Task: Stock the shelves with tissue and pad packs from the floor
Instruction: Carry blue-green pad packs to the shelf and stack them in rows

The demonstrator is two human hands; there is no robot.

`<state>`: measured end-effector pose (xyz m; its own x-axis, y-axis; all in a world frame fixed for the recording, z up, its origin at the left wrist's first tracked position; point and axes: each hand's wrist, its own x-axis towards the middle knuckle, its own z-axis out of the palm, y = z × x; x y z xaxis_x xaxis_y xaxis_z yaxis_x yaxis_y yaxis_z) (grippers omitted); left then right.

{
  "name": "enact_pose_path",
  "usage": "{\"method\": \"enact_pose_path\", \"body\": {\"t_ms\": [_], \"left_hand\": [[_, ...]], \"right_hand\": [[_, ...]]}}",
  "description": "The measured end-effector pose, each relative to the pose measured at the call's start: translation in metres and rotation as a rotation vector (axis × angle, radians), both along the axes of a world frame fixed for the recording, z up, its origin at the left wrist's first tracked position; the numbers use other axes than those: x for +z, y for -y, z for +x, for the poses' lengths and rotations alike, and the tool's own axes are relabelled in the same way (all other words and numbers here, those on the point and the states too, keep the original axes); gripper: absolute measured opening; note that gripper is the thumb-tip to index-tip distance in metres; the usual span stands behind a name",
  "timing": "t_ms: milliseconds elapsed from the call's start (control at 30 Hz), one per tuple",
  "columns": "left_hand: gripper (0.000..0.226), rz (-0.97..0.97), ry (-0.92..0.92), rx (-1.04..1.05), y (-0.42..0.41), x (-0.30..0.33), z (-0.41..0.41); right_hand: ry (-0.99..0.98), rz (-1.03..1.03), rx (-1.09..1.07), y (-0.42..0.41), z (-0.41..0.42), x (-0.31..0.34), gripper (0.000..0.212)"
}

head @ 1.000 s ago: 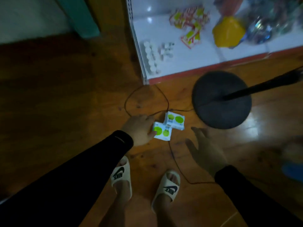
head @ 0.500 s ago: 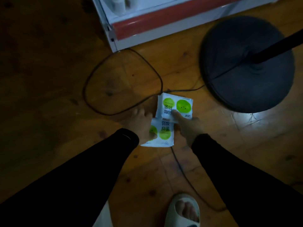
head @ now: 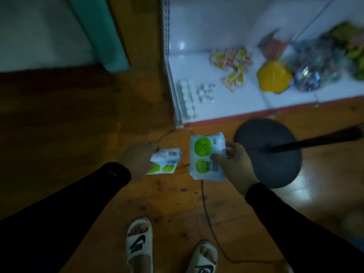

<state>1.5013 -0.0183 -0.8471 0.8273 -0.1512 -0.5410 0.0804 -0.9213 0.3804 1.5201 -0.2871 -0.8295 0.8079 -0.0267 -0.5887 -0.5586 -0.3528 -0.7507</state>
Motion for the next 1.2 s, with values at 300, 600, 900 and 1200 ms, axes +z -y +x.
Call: {"method": "enact_pose_path", "body": {"t_ms": [300, 600, 900, 1200], "left_hand": [[0.034, 0.091, 0.358, 0.244, -0.146, 0.365, -0.043], [0.044, 0.293, 0.535, 0.621, -0.243, 0.628, -0.266], [0.058, 0.565, 0.686, 1.072, -0.266, 0.786, -0.54], [0.057, 0.732, 0.717, 1.341, -0.284, 0.843, -0.755]], "right_hand": [[0.406, -0.023, 0.601, -0.122, 0.044, 0.318, 0.027], [0.862, -0.019, 1.111, -0.276, -0.024, 0.553, 0.038], [1.314, 0.19, 1.493, -0.428, -0.202, 0.73, 0.042], [1.596, 0.379, 1.775, -0.561, -0.424, 0.812, 0.043]]}}
